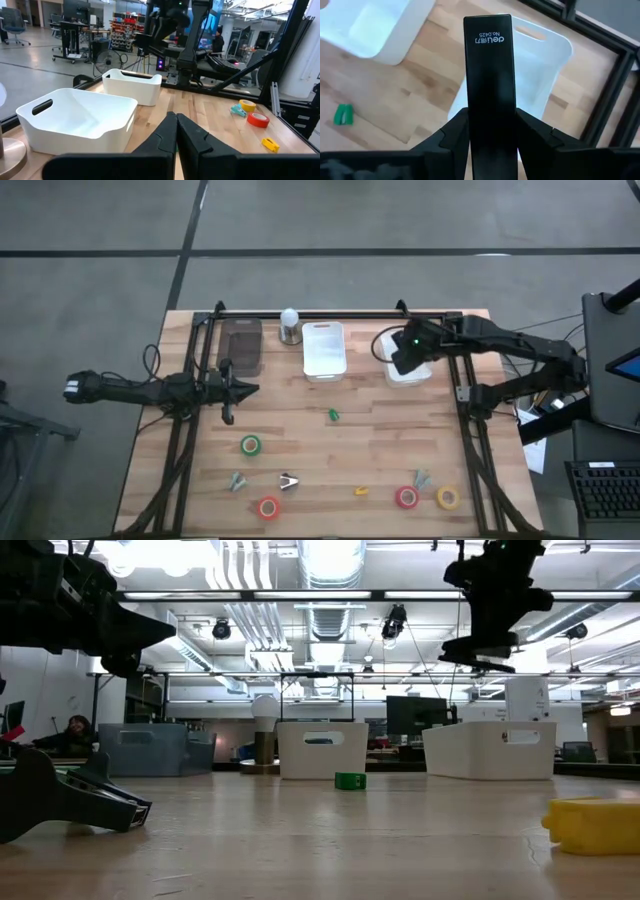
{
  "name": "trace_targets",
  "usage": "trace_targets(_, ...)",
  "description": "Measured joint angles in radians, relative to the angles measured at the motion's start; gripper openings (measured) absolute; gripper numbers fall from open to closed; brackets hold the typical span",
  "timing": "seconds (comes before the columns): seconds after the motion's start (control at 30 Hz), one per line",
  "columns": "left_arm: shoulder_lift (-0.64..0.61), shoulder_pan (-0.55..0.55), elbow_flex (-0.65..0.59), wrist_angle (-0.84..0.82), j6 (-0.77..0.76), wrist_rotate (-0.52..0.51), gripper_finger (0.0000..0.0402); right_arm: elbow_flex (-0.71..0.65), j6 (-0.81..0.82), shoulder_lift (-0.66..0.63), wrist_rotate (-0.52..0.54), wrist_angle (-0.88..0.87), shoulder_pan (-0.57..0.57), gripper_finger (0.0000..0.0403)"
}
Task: Pick and place Stapler, Stapler remover, tape
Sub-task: Put the black stapler into the right white bin
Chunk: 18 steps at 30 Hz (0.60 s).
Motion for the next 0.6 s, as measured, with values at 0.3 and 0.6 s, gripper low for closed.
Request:
trace_targets(0.3,0.0,0.0,0.0,0.0,0.0,0.0,0.0012,-0.08,-0.011,0.03,-0.014,0.049,-0.122,0.0128)
trace_targets(0.6,0.0,0.0,0.0,0.0,0.0,0.0,0.0012,-0.205,-0.051,0.03,-0.092,0.177,-0.208,0.014)
